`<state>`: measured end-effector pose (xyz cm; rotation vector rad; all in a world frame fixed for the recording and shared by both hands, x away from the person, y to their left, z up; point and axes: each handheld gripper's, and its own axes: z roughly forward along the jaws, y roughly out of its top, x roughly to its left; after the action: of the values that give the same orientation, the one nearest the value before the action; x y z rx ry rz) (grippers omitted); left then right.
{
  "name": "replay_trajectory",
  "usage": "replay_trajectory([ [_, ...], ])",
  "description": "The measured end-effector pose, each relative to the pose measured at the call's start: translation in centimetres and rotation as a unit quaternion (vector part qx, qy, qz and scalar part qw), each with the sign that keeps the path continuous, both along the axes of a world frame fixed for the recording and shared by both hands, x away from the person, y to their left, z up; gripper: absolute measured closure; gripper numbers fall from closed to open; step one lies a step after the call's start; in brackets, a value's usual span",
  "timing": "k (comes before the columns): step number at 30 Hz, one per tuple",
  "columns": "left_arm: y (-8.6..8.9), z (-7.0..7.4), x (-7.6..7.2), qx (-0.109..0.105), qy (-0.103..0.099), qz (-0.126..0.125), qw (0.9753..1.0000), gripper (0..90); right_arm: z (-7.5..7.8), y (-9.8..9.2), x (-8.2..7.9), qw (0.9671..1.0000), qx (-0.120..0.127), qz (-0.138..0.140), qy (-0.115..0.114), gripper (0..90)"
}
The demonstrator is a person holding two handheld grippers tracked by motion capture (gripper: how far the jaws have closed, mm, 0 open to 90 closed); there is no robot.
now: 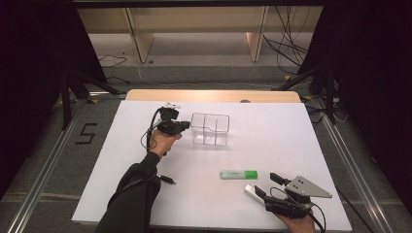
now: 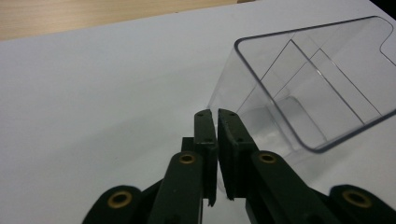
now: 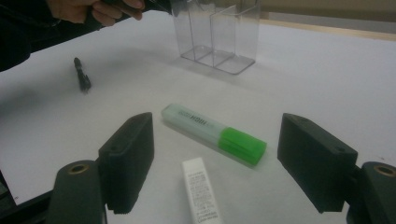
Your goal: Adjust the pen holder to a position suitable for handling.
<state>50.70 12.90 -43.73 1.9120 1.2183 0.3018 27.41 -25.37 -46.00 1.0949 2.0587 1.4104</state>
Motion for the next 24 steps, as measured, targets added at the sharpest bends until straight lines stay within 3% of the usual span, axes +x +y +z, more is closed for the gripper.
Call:
replay_trajectory([
  [2,0.8,0.2,-0.5,-0.007,0.01,-0.005,0.9999,81.7,0.0,-0.1,0.0,1.0,-0.001,-0.001,0.002,28.2],
  [4,1.4,0.4,-1.1,0.005,0.017,-0.019,0.9997,72.6,0.0,0.0,0.0,1.0,-0.001,-0.001,0.001,28.1],
  [9,2.8,1.0,-3.6,0.007,0.003,-0.035,0.9994,55.5,0.0,0.1,-0.1,1.0,-0.003,0.0,0.0,28.1],
  [10,3.0,0.9,-4.2,0.006,-0.002,-0.036,0.9993,53.6,0.0,0.2,-0.1,1.0,-0.003,0.0,0.0,28.1],
  [12,3.0,1.0,-4.5,0.038,0.004,-0.049,0.9981,49.8,0.0,0.2,-0.1,1.0,-0.004,0.001,0.001,28.2],
  [13,3.1,1.1,-4.8,0.045,-0.003,-0.047,0.9978,48.3,0.0,0.3,-0.1,1.0,-0.003,0.002,0.0,28.2],
  [15,3.2,1.1,-5.2,0.035,-0.001,-0.06,0.9976,46.1,0.0,0.3,-0.1,1.0,-0.005,0.003,0.0,28.2],
  [16,3.2,1.0,-5.4,0.038,0.003,-0.066,0.9971,44.5,0.0,0.3,-0.1,1.0,-0.005,0.004,-0.001,28.2],
  [17,3.2,0.9,-5.5,0.054,0.002,-0.067,0.9962,42.9,0.0,0.3,-0.1,1.0,-0.004,0.004,-0.001,28.2],
  [21,3.5,0.6,-5.9,0.06,0.008,-0.075,0.9953,38.1,0.0,0.3,-0.2,1.0,-0.006,0.005,0.0,28.2],
  [24,3.8,0.3,-6.3,0.072,0.02,-0.092,0.993,36.0,0.0,0.2,-0.2,1.0,-0.006,0.005,0.0,28.2],
])
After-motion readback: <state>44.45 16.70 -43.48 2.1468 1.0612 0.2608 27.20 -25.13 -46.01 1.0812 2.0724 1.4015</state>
